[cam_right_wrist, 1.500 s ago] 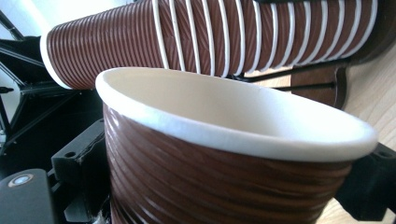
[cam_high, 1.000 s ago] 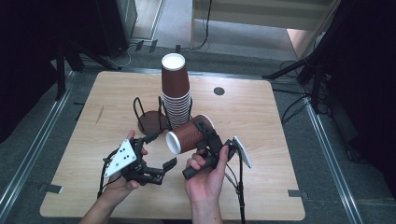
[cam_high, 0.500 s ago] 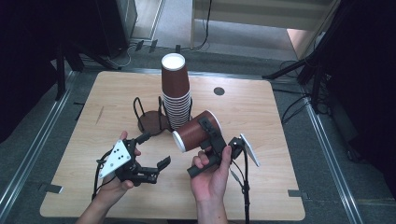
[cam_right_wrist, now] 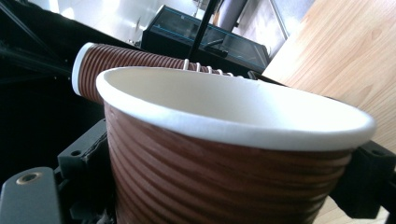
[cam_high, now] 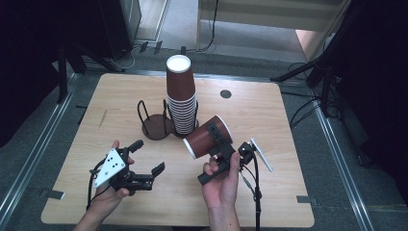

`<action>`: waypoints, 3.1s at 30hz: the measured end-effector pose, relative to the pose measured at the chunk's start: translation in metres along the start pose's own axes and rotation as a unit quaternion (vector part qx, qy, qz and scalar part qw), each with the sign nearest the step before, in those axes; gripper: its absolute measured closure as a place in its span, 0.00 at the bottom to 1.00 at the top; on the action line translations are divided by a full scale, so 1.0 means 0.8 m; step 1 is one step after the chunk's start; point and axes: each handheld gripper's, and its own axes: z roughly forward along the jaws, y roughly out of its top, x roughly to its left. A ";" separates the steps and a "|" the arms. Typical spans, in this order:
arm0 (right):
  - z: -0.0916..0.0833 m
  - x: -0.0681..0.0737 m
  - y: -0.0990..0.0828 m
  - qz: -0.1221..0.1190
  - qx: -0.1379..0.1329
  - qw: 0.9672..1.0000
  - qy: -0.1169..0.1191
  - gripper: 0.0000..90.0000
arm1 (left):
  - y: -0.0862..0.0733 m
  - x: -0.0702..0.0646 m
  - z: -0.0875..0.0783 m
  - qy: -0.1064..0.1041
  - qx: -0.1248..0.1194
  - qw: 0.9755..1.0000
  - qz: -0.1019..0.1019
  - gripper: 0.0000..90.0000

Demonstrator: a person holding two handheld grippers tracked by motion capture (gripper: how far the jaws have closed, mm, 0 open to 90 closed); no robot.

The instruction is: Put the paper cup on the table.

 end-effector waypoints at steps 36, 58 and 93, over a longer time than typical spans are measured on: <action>0.000 -0.008 0.032 -0.201 -0.037 0.978 -0.053 0.12 | -0.049 0.070 -0.062 0.100 0.051 0.993 -0.022 0.00; 0.005 -0.004 0.039 -0.425 -0.090 0.896 -0.092 0.12 | -0.060 0.113 -0.094 0.161 0.065 0.984 -0.033 0.00; 0.064 -0.045 0.052 -0.575 -0.104 0.798 -0.149 0.12 | -0.065 0.123 -0.089 0.199 0.084 0.975 -0.046 0.00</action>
